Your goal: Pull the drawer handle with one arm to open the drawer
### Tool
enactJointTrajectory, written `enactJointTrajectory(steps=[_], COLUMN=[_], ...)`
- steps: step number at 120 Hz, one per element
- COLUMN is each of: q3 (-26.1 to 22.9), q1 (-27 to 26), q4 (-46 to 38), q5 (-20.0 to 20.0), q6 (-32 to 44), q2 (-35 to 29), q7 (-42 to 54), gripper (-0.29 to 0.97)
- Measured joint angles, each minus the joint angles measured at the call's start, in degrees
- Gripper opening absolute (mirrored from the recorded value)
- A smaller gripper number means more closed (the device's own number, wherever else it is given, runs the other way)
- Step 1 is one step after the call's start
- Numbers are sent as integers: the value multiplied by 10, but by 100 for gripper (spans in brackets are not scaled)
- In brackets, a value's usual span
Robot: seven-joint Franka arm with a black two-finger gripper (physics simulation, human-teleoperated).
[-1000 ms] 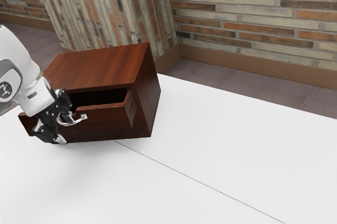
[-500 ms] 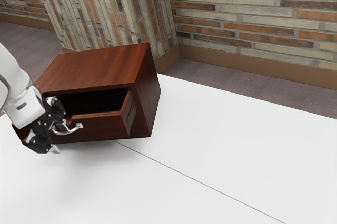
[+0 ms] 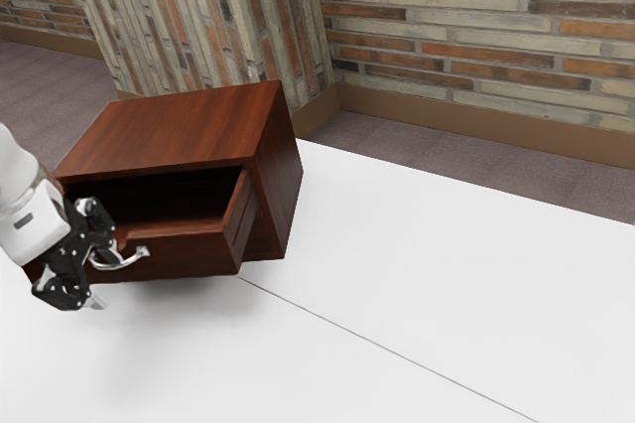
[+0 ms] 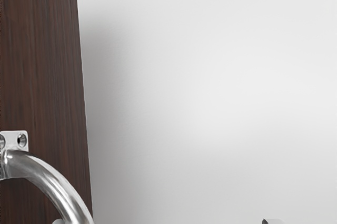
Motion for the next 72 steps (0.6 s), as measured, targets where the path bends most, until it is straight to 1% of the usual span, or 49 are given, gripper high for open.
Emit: enactJointTrajectory(steps=[9, 13, 14, 36, 46, 52, 61, 68, 72], q3=[-3, -4, -5, -34, -49, -61, -80, -72, -49], q1=[0, 1, 1, 8, 8, 8, -11, -57, -101], q4=[2, 3, 4, 29, 61, 103, 216, 327, 394], q5=[-3, -4, -4, -6, -6, -10, -13, -12, -11], q6=[-1, -2, -2, -8, -14, -25, -65, -113, -148], q2=[-4, -5, -6, -20, -19, -3, 68, 138, 187], q7=[0, 0, 0, -3, -5, -9, -23, -49, -71], gripper=[42, 38, 35, 40, 43, 48, 54, 57, 59])
